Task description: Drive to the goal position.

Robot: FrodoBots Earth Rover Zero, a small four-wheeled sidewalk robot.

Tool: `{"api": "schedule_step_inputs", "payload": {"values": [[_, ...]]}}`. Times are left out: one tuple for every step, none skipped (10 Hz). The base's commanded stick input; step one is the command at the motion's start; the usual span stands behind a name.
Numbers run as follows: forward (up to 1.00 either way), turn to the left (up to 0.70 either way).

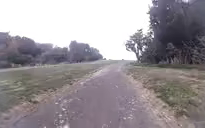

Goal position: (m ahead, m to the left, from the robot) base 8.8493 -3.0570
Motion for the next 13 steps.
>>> {"api": "schedule_step_inputs", "payload": {"values": [[0.6, 0.0], [0.6, 0.0], [0.6, 0.0], [0.6, 0.0], [0.6, 0.0], [0.6, -0.03], [0.6, -0.1], [0.6, -0.15], [0.6, -0.15], [0.6, -0.15], [0.6, -0.15], [0.6, -0.15], [0.6, 0.0]]}}
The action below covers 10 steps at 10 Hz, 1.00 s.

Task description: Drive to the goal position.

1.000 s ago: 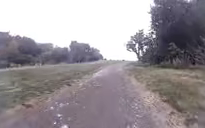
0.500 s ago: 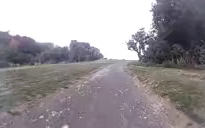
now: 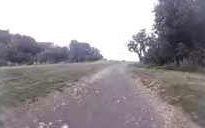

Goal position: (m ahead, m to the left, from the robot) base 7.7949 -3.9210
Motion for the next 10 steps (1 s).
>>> {"api": "schedule_step_inputs", "payload": {"values": [[0.6, 0.0], [0.6, 0.0], [0.6, 0.0], [0.6, -0.02], [0.6, -0.07], [0.6, -0.12], [0.6, -0.15], [0.6, -0.15], [0.6, -0.14], [0.6, -0.14]]}}
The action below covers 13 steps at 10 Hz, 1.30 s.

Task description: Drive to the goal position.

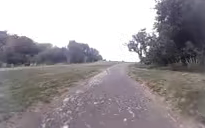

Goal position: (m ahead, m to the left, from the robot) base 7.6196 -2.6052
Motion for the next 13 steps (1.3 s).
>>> {"api": "schedule_step_inputs", "payload": {"values": [[0.6, -0.14], [0.6, -0.13], [0.6, -0.13], [0.6, -0.09], [0.6, -0.03], [0.6, 0.0], [0.6, 0.0], [0.6, 0.0], [0.6, 0.0], [0.6, 0.0], [0.6, 0.0], [0.6, 0.0], [0.6, 0.0]]}}
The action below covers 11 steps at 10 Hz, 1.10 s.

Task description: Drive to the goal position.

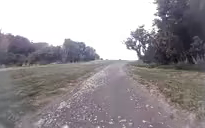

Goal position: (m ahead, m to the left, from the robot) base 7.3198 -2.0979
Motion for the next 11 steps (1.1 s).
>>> {"api": "schedule_step_inputs", "payload": {"values": [[0.6, 0.0], [0.6, 0.0], [0.6, 0.0], [0.6, 0.0], [0.6, -0.15], [0.6, -0.15], [0.6, -0.15], [0.6, -0.15], [0.6, -0.15], [0.6, -0.15], [0.6, -0.15]]}}
